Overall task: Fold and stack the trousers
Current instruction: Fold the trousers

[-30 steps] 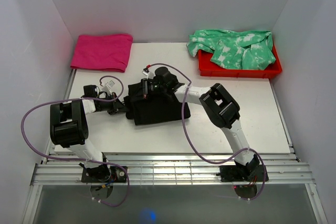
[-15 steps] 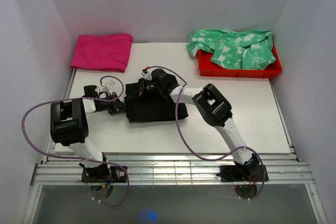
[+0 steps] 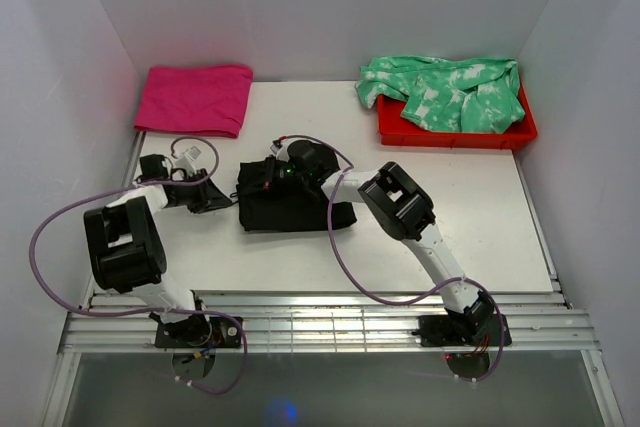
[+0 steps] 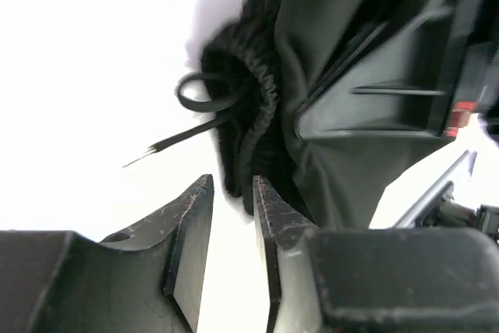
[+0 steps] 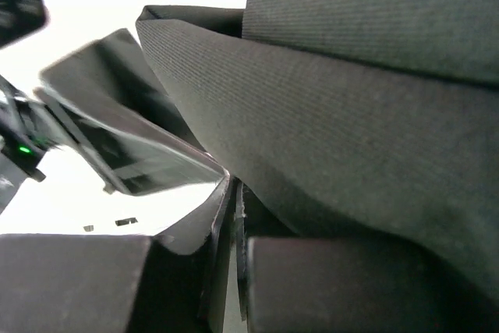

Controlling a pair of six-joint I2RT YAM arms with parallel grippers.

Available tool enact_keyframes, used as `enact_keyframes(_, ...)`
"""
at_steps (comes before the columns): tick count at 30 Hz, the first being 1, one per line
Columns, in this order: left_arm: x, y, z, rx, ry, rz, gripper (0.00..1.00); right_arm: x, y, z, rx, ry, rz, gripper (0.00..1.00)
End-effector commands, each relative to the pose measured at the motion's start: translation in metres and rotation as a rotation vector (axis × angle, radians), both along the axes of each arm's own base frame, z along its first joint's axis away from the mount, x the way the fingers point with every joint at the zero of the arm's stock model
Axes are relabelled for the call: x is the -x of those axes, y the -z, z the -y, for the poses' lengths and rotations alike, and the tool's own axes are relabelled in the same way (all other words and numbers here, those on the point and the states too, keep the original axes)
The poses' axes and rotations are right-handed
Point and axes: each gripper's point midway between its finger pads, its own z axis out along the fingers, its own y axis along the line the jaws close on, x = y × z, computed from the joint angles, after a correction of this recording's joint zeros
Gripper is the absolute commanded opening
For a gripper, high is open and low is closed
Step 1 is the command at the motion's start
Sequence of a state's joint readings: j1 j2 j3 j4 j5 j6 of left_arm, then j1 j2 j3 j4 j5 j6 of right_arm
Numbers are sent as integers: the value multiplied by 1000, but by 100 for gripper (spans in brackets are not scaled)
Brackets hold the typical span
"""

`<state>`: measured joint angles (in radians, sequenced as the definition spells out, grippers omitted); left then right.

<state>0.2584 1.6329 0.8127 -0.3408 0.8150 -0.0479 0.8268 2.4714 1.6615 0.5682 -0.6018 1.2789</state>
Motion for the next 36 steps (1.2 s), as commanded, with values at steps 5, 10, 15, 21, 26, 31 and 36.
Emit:
enact_keyframes(5,6,-119,13,189,199,369,39,-4,-2,-7,-38,14,46,8)
enact_keyframes(10,15,-113,53,259,279,368,37,-6,-3,-6,-42,19,58,8)
enact_keyframes(15,20,-71,72,294,248,215,30,-7,3,-5,-33,25,49,8)
enact_keyframes(21,8,-28,64,263,159,63,24,-9,-6,-3,-55,23,72,17)
enact_keyframes(26,8,11,48,248,48,-114,21,-26,-41,9,-116,18,194,79)
enact_keyframes(31,7,28,38,223,4,-163,20,-44,-81,37,-148,-4,325,98)
enact_keyframes(36,3,30,36,210,15,-146,22,-40,-124,94,-183,-161,505,92)
